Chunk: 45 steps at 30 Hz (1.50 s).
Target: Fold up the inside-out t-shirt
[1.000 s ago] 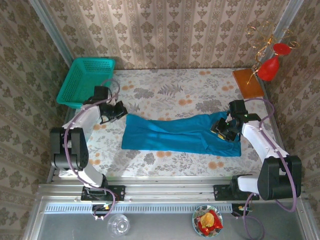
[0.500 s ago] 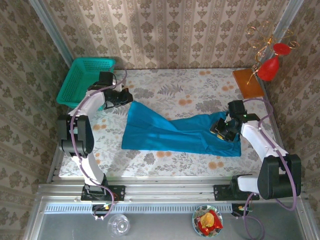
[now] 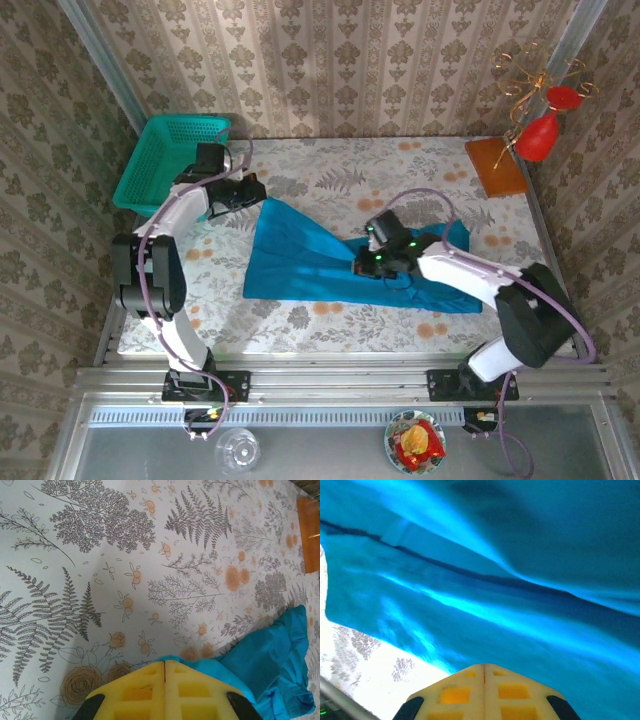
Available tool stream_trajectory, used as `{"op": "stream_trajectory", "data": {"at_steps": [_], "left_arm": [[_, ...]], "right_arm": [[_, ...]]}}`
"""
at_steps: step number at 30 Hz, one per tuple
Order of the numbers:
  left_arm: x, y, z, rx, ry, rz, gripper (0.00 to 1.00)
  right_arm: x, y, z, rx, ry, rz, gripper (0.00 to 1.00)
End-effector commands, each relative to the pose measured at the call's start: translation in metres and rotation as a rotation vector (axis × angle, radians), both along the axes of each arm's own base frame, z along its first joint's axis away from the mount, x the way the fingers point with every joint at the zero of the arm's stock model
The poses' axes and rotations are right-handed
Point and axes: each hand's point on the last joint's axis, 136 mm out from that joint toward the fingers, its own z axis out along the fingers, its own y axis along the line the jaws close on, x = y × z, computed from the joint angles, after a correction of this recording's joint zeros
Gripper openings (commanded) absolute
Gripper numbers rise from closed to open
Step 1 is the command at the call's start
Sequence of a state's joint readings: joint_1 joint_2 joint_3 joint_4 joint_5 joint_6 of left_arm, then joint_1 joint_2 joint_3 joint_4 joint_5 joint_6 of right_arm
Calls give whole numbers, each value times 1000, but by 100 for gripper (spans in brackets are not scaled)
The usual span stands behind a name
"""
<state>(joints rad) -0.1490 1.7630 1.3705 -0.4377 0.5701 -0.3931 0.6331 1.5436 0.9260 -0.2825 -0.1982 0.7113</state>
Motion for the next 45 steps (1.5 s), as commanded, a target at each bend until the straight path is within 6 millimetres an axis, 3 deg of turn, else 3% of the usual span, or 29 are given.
{"op": "stream_trajectory", "data": {"at_steps": [1, 5, 9, 19, 26, 29, 34, 41, 45], "left_arm": [[3, -1, 23, -51, -79, 18, 0], [-1, 0, 25, -68, -92, 20, 0], [-5, 0, 30, -98, -120, 20, 0], [-16, 10, 23, -90, -110, 24, 0], [-31, 20, 0, -74, -79, 34, 0], [-38, 24, -14, -60, -50, 42, 0], [-50, 31, -44, -32, 1, 69, 0], [-59, 38, -78, 8, 50, 102, 0], [-62, 53, -94, 83, 83, 152, 0]], "right_arm": [[39, 41, 22, -9, -240, -42, 0], [64, 74, 20, -25, -379, -92, 0], [91, 98, 5, -33, -447, -121, 0], [146, 113, -18, -153, -574, -213, 0], [174, 117, -33, -254, -609, -216, 0], [178, 118, -31, -274, -622, -215, 0], [168, 122, -26, -255, -595, -161, 0], [126, 132, -6, -116, -546, -35, 2], [95, 136, 5, -52, -495, 62, 4]]}}
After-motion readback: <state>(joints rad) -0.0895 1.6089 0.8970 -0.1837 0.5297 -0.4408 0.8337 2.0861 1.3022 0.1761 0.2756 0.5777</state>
